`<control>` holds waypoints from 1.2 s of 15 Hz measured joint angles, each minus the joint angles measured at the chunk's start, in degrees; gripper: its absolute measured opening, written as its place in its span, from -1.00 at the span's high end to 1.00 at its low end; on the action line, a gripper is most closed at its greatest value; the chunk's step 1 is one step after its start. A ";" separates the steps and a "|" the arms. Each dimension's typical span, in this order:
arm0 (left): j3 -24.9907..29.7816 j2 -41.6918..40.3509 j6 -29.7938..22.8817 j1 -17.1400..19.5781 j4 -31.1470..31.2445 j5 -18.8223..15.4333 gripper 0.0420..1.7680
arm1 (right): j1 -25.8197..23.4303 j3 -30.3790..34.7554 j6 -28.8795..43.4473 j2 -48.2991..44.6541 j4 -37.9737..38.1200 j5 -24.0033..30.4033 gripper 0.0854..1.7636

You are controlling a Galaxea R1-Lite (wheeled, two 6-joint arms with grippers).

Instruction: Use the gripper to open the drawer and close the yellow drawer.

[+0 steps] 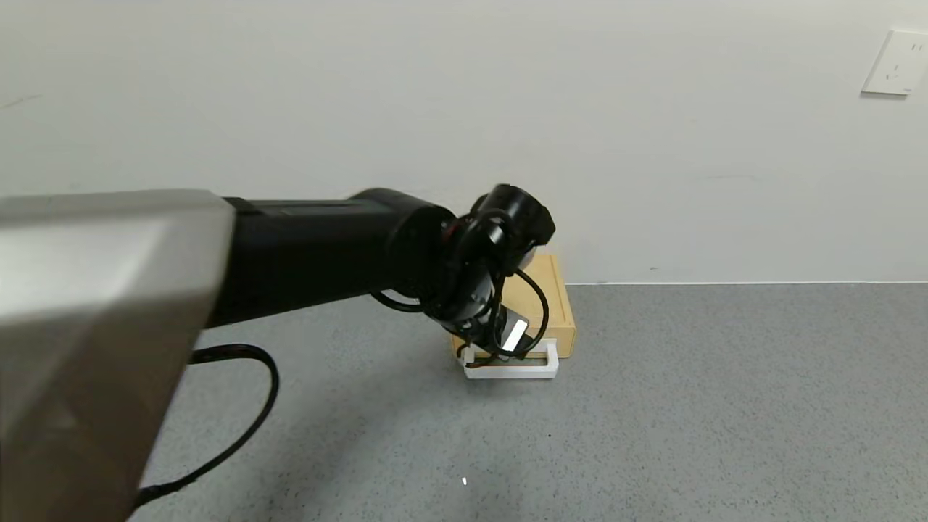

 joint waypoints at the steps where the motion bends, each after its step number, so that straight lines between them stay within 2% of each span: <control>1: 0.48 -2.97 0.06 0.35 0.67 -0.13 -0.94 | 0.00 0.00 0.00 0.00 0.02 -0.02 -0.94; 4: 2.76 -12.35 0.01 1.90 1.10 -0.29 -0.94 | -0.09 0.00 0.00 0.00 0.00 -0.02 -0.94; 7: 8.35 -22.74 -0.38 4.29 0.83 -0.39 -0.94 | -0.09 0.05 0.00 0.00 -0.02 -0.02 -0.94; 10: 18.53 -33.89 -0.57 6.75 -0.33 -0.55 -0.94 | -0.09 0.07 -0.01 0.00 -0.05 -0.02 -0.94; 15: 37.88 -52.75 -0.62 9.45 -7.35 -0.82 -0.94 | -0.09 0.07 -0.15 0.00 -0.02 -0.02 -0.94; 18: 48.87 -65.21 -0.52 11.43 -9.40 -1.01 -0.94 | -0.09 0.07 -0.11 0.00 0.00 -0.02 -0.94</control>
